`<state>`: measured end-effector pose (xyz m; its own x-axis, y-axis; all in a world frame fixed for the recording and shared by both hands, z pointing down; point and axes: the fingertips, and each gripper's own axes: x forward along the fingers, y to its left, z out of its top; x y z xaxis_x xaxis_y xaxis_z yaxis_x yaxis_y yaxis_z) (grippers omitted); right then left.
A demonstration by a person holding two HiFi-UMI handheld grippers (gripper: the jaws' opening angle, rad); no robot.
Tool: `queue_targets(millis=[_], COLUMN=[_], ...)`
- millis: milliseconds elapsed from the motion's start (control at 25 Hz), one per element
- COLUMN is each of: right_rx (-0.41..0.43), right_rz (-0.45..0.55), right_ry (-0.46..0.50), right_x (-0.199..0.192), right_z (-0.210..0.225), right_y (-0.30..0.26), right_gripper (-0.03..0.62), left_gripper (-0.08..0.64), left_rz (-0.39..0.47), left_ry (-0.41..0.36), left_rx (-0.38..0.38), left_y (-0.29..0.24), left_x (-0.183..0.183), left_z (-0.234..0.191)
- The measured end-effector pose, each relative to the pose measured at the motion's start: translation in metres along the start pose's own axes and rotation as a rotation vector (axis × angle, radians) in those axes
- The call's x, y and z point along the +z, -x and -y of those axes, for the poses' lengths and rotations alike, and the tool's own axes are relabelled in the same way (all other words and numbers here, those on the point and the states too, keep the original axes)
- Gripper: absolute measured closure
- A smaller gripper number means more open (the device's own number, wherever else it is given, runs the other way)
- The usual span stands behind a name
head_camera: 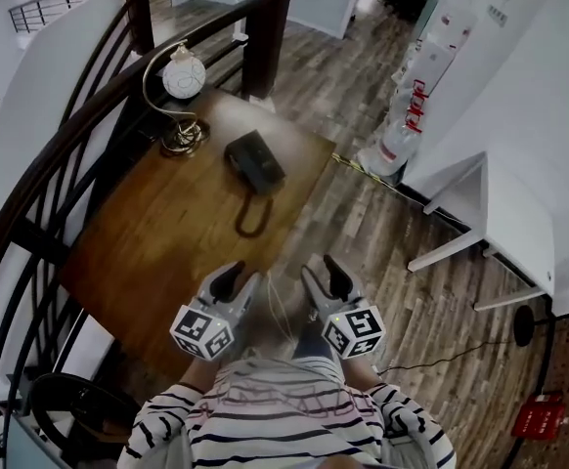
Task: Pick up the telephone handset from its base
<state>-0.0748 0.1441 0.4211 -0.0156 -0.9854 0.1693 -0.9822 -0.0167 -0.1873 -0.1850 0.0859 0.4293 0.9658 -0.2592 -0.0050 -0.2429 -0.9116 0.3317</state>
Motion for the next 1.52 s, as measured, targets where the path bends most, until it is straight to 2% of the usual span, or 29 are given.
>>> queue_targets(millis=[400,640,960,1160,1520], right_rx=[0.205,0.354,0.500,0.556,0.588], right_rz=[-0.060,-0.086,-0.087,-0.088,-0.106], right_ry=[0.034,0.088,0.136,0.142,0.162], right_x=[0.019,0.042,0.062,0.061,0.049], right_z=[0.111,0.191,0.256,0.270,0.269], right_y=[-0.085,-0.120,-0.147,-0.159,-0.202], right_gripper=[0.385,0.385,0.385,0.385,0.385], left_gripper=[0.420,0.419,0.411,0.411,0.410], left_rz=[0.023,0.062,0.110,0.126,0.143], left_ry=[-0.002,0.018,0.051,0.059,0.086], left_rx=[0.233,0.388,0.536,0.586,0.597], left_y=[-0.107,-0.186,-0.241,-0.254,-0.274], left_x=[0.002,0.001,-0.002,0.001,0.009], left_z=[-0.052,-0.063,-0.072,-0.080,-0.125])
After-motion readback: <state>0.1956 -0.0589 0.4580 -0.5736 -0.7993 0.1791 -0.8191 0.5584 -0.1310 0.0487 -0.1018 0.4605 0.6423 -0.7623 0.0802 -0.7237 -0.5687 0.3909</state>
